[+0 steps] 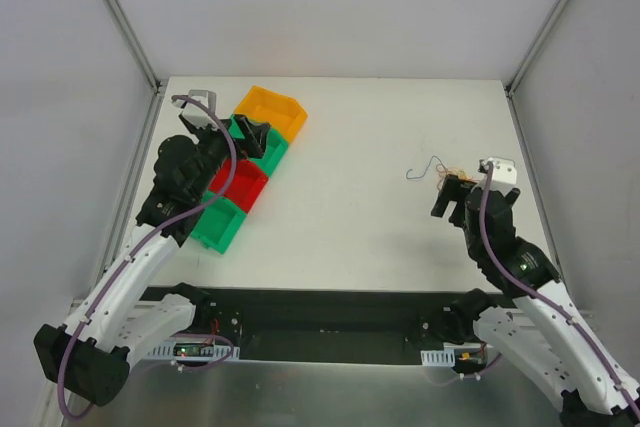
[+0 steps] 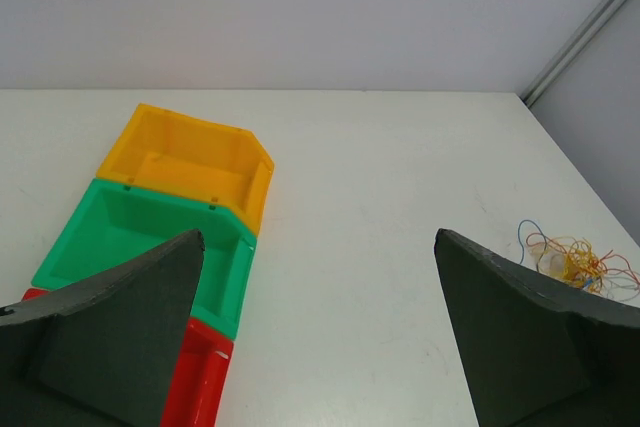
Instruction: Untangle the cables
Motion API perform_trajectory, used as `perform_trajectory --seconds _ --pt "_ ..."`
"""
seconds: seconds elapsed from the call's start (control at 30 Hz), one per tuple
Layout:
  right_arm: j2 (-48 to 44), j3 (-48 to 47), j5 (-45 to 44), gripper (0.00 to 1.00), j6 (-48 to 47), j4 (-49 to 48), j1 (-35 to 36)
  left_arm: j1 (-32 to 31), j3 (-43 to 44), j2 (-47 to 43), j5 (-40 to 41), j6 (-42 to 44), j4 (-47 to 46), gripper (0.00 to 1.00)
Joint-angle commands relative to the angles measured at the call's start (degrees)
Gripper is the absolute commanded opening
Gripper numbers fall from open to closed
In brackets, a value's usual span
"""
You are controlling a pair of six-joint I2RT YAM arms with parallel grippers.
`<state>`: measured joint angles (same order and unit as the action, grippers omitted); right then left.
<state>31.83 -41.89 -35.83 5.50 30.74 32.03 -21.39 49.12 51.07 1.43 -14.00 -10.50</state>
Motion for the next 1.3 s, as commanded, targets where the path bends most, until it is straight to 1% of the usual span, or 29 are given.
perform_trajectory --seconds 0.0,0.1,0.17,0.2,0.27,0.37,0.47,0.53,0.6,0.7,0.77,0.8,0.87,0.97,1.07,1.2,1.23,1.27 --pt "4.45 -1.62 -0.21 0.96 0.22 -3.48 -0.04 -0.23 0.71 -0.09 -1.34 -1.47 -3.12 0.99" --pt "9.98 -3.89 2.60 0.96 -1.28 -4.99 -2.23 -0.23 -0.43 -0.18 -3.54 -1.82 -3.64 0.99" --pt "14.37 -6.09 6.19 0.96 -0.76 -4.99 -6.26 -0.23 -0.78 0.08 -4.32 -2.44 -4.61 0.99" --pt "17.18 -6.97 8.65 0.96 -0.32 -5.08 -9.15 -0.23 -0.78 0.08 -5.46 -2.26 -4.70 0.99" --pt "19.83 -7.24 14.19 0.96 0.56 -7.70 -14.86 -0.23 -0.87 0.35 -8.10 -2.35 -5.40 0.99" --pt "24.75 -7.50 19.74 0.96 2.58 -11.22 -23.13 -0.41 -0.61 1.22 -12.76 -2.61 -6.28 0.99" --pt "29.85 -9.08 23.43 0.96 3.47 -12.89 -29.72 -0.85 0.62 3.06 -14.87 -4.45 -5.85 0.99" --pt "34.41 -11.18 28.42 0.96 4.26 -13.42 -33.94 -0.85 2.55 5.26 -15.67 -6.65 -3.57 0.99" --pt "39.59 -13.38 31.78 0.96 4.35 -13.17 -37.03 -0.85 4.57 7.37 -17.07 -7.62 -1.28 0.99" --pt "47.68 -17.60 31.26 0.98 2.86 -11.23 -39.32 -0.85 5.11 9.04 -18.04 -9.46 -0.39 0.99" --pt "52.51 -19.19 33.80 0.99 1.89 -12.10 -40.81 -1.11 5.10 10.10 -19.87 -10.08 -0.48 0.99" --pt "55.41 -20.33 35.20 0.96 1.28 -12.28 -41.08 -1.20 5.45 10.63 -21.72 -9.65 -0.57 0.97" --pt "60.77 -23.66 38.28 0.90 -0.30 -9.57 -41.00 -1.55 5.81 11.59 -22.70 -9.55 -0.40 0.94" --pt "67.02 -25.87 43.46 0.74 -0.66 -7.10 -40.65 -2.08 5.81 12.91 -23.14 -11.57 -0.48 0.93" --pt "67.40 -22.99 50.84 0.57 -0.31 -10.77 -38.72 -2.52 6.33 15.19 -25.85 -12.63 -0.48 0.91" --pt "64.15 -17.80 52.18 0.39 -0.40 -15.17 -32.31 -2.69 7.21 19.06 -29.72 -14.21 -0.48 0.81" --pt "63.18 -16.57 52.44 0.33 -0.40 -16.06 -30.21 -2.87 7.48 20.02 -30.78 -14.82 -0.40 0.79" --pt "62.48 -15.60 53.23 0.29 -0.66 -17.02 -28.45 -2.96 7.74 21.69 -32.09 -15.26 -0.31 0.77"
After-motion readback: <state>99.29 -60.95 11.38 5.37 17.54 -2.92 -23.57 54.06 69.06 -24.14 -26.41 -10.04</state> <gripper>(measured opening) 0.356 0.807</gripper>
